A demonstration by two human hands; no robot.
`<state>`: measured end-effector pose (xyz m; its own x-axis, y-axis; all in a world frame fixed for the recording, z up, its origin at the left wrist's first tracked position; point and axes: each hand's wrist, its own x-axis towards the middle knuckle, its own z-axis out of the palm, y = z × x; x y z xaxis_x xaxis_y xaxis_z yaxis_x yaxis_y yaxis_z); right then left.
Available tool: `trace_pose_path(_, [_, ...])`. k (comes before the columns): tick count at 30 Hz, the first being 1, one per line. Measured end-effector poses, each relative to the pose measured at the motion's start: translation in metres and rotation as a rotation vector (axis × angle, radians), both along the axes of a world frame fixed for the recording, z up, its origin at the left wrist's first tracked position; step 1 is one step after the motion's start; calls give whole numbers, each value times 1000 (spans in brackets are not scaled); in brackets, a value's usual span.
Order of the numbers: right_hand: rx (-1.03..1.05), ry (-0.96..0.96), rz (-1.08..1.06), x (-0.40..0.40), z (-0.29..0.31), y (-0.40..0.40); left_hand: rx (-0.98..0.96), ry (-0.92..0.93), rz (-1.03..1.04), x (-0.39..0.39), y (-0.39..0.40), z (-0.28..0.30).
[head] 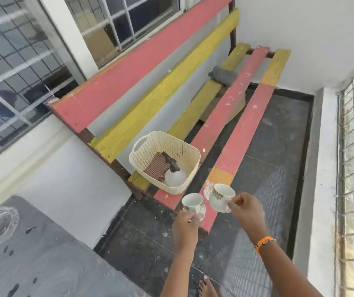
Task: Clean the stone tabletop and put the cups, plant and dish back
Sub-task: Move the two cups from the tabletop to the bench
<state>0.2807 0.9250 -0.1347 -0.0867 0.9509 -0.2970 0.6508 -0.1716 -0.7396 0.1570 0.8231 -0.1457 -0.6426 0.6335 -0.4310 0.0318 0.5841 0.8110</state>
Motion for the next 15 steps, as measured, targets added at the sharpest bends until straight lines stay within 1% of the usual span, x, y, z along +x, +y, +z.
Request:
trace_pose_path(3, [-44,-32,-14,-7,-32,19,-39,47,-15,-3,20,-25])
trace_pose_path(6, [-109,-42,-51,-11,-63,34,-84,175,-46,-3,35,-49])
trace_pose_path(7, [-125,-41,-49,-12,-73,38,-90,187,-51,-2,38,-57])
trace_pose_path(10, [-124,-22,-40,-13,-93,45,-88,188,-72,2,44,-76])
trace_pose_path(15, [-159,-34,9,-20,-122,63,-88,165,-7,9,55,-112])
